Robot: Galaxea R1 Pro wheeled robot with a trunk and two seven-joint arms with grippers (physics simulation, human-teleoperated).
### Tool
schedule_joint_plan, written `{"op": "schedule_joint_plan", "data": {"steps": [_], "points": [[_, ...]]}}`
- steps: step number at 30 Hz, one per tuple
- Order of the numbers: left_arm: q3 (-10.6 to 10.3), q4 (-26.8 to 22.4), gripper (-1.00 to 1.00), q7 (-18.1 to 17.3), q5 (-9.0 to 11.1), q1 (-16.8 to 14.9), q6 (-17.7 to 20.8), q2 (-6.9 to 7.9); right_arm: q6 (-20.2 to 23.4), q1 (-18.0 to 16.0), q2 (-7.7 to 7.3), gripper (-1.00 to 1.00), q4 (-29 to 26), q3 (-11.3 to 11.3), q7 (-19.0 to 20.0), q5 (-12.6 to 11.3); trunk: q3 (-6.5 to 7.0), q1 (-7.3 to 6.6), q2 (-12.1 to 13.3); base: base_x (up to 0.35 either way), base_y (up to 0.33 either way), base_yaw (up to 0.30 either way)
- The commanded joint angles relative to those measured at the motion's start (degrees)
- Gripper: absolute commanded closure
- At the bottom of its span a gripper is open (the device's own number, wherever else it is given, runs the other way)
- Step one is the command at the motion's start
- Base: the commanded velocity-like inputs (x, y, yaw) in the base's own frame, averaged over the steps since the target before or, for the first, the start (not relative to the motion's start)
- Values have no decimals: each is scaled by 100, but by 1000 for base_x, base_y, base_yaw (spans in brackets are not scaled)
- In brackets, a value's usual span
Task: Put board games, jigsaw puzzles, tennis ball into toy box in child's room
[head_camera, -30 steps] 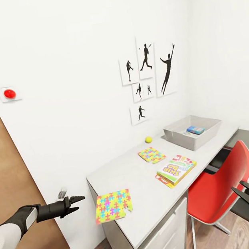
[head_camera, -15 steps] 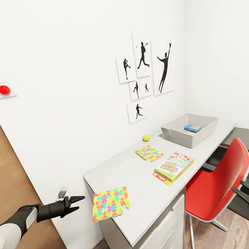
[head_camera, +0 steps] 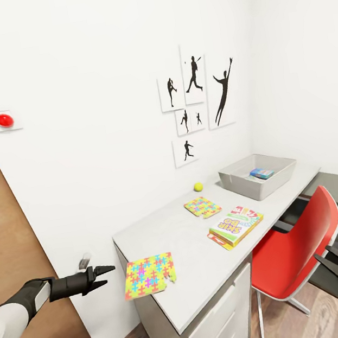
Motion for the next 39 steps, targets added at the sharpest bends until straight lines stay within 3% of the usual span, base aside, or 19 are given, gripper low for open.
{"op": "schedule_joint_plan", "data": {"steps": [1, 39], "points": [[-11, -2, -100, -11, 26, -2, 59, 0, 25, -1, -1, -100, -2, -1, 5, -10, -5, 0, -3, 0, 0, 0], [-11, -2, -100, -14, 23, -2, 60, -5, 25, -1, 1, -100, -2, -1, 5, -10, -5, 0, -3, -41, -51, 0]]}}
